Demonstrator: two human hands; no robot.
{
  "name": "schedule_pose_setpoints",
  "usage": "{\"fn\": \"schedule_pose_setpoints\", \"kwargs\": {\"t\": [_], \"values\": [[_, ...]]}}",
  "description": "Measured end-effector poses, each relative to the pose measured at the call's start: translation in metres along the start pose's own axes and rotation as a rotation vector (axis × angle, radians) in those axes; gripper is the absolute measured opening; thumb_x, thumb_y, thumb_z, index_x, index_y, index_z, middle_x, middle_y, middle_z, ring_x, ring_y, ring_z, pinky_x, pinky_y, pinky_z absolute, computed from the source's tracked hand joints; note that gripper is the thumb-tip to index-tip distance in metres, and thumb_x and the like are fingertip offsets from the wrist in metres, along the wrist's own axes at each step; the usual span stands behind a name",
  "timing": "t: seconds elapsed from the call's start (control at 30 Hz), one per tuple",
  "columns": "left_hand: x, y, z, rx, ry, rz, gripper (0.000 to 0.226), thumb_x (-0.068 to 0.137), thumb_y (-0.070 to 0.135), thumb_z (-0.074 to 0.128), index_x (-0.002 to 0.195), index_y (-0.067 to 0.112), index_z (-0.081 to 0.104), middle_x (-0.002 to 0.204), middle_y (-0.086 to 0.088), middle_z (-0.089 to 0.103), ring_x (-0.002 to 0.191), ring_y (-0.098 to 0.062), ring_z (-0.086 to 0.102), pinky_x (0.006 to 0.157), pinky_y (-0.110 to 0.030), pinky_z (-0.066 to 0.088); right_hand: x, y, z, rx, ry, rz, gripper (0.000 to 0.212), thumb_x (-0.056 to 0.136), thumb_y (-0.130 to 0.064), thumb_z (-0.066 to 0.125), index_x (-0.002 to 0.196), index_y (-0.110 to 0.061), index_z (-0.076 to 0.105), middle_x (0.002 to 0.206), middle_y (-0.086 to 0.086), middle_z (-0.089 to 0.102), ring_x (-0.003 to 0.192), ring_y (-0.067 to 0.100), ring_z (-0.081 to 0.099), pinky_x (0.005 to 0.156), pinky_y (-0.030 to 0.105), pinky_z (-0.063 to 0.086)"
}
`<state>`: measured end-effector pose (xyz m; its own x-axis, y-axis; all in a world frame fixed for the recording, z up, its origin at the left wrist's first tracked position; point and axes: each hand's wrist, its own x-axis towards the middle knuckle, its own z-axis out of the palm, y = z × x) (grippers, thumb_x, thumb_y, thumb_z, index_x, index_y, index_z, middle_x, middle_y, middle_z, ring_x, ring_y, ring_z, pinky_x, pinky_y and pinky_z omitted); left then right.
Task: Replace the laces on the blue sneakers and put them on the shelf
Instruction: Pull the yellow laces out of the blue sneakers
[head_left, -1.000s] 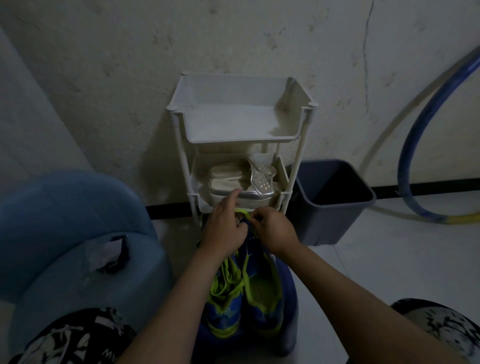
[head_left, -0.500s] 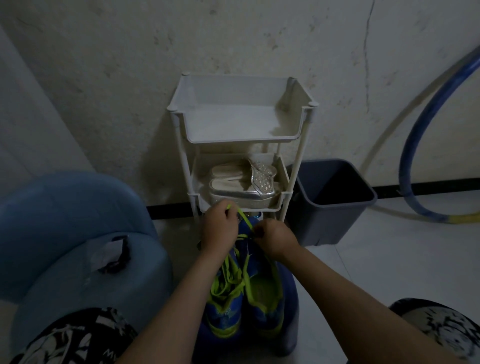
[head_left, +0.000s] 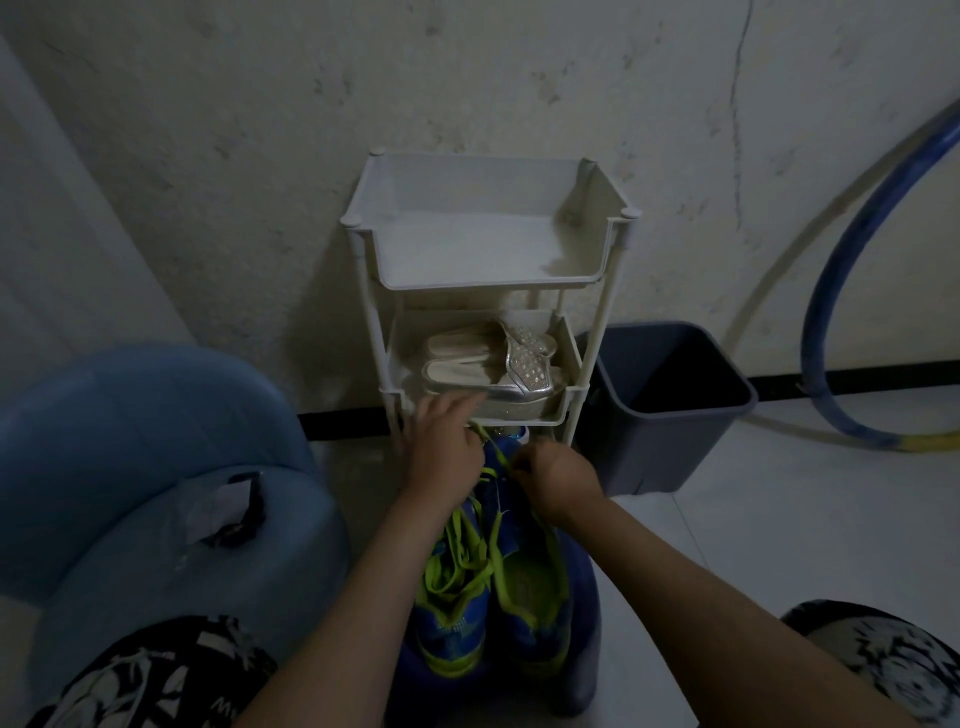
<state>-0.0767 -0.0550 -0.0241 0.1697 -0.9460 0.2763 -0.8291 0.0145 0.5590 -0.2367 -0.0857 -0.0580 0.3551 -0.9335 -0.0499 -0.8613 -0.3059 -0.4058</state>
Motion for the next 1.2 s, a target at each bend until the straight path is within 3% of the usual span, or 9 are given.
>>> {"fn": "schedule_pose_setpoints", "kwargs": {"t": [0.1, 0.2, 0.53, 0.7, 0.83, 0.9, 1.0, 1.07, 1.2], "values": [[-0.004, 0.003, 0.011, 0.134, -0.225, 0.174, 0.044, 0.092, 0.017, 0.052, 0.131, 0.036, 0.058, 0.129, 0.010, 0.060, 0.122, -0.018, 0.046, 0.102, -0.036, 0.032, -0.002, -0.003, -0.003, 0.004, 0.028, -0.027, 0.018, 0.095, -0.031, 0.058, 0.098, -0.021, 0.072, 0.103, 0.004, 0.069, 0.091, 0.022, 0.065, 0.073, 0.032, 0.050], [-0.010, 0.002, 0.016, 0.332, -0.262, 0.197, 0.029, 0.096, 0.031, 0.050, 0.120, 0.037, 0.065, 0.110, 0.006, 0.066, 0.108, -0.022, 0.053, 0.092, -0.037, 0.036, -0.002, -0.008, -0.007, 0.050, 0.065, -0.045, 0.017, 0.095, -0.030, 0.057, 0.097, -0.023, 0.072, 0.099, 0.001, 0.070, 0.088, 0.020, 0.065, 0.072, 0.032, 0.051], [-0.011, 0.004, 0.012, 0.315, -0.036, 0.118, 0.026, 0.095, 0.028, 0.046, 0.082, 0.023, 0.068, 0.084, 0.005, 0.065, 0.089, -0.020, 0.056, 0.082, -0.036, 0.038, -0.001, -0.016, -0.010, 0.106, 0.010, 0.030, 0.014, 0.091, -0.030, 0.063, 0.091, -0.022, 0.074, 0.088, 0.001, 0.071, 0.082, 0.018, 0.066, 0.068, 0.029, 0.050], [-0.001, 0.011, 0.004, -0.166, 0.231, -0.095, 0.029, 0.094, 0.018, 0.048, 0.065, 0.023, 0.049, 0.069, 0.007, 0.052, 0.070, -0.018, 0.051, 0.065, -0.034, 0.039, -0.002, -0.005, -0.003, 0.043, -0.089, 0.088, 0.016, 0.088, -0.031, 0.065, 0.101, -0.028, 0.072, 0.101, -0.001, 0.070, 0.094, 0.019, 0.066, 0.071, 0.028, 0.047], [0.005, 0.012, -0.011, -0.486, 0.474, -0.329, 0.024, 0.099, 0.021, 0.045, 0.078, 0.020, 0.057, 0.081, 0.002, 0.058, 0.079, -0.020, 0.055, 0.068, -0.032, 0.040, 0.000, -0.002, -0.003, 0.048, -0.087, 0.105, 0.019, 0.090, -0.032, 0.061, 0.105, -0.030, 0.074, 0.106, -0.003, 0.071, 0.097, 0.018, 0.066, 0.080, 0.032, 0.054], [0.006, 0.009, -0.013, -0.497, 0.505, -0.357, 0.023, 0.099, 0.022, 0.045, 0.082, 0.021, 0.060, 0.087, -0.002, 0.060, 0.085, -0.024, 0.057, 0.072, -0.034, 0.044, 0.000, -0.003, -0.003, 0.039, -0.066, 0.099, 0.018, 0.093, -0.032, 0.060, 0.104, -0.030, 0.074, 0.108, -0.002, 0.072, 0.099, 0.020, 0.067, 0.082, 0.033, 0.053], [0.001, -0.001, -0.004, -0.334, 0.446, -0.371, 0.023, 0.096, 0.018, 0.048, 0.111, 0.018, 0.065, 0.118, -0.006, 0.056, 0.111, -0.026, 0.051, 0.090, -0.037, 0.044, 0.000, -0.002, -0.001, 0.031, -0.052, 0.085, 0.017, 0.094, -0.032, 0.060, 0.103, -0.030, 0.074, 0.107, -0.002, 0.072, 0.097, 0.020, 0.067, 0.080, 0.033, 0.053], [-0.003, -0.005, 0.000, -0.182, 0.413, -0.285, 0.043, 0.091, 0.011, 0.054, 0.132, 0.023, 0.056, 0.132, -0.003, 0.049, 0.121, -0.022, 0.042, 0.100, -0.037, 0.039, 0.000, -0.002, -0.002, 0.026, -0.040, 0.079, 0.016, 0.094, -0.031, 0.059, 0.102, -0.027, 0.073, 0.106, 0.000, 0.071, 0.096, 0.021, 0.066, 0.080, 0.033, 0.053], [-0.006, -0.003, 0.009, 0.045, 0.041, 0.036, 0.044, 0.091, 0.013, 0.054, 0.132, 0.029, 0.058, 0.134, 0.006, 0.052, 0.126, -0.019, 0.042, 0.109, -0.042, 0.032, 0.001, -0.004, -0.005, 0.028, -0.020, 0.059, 0.017, 0.095, -0.029, 0.058, 0.100, -0.020, 0.072, 0.102, 0.003, 0.070, 0.093, 0.021, 0.066, 0.078, 0.035, 0.053]]}}
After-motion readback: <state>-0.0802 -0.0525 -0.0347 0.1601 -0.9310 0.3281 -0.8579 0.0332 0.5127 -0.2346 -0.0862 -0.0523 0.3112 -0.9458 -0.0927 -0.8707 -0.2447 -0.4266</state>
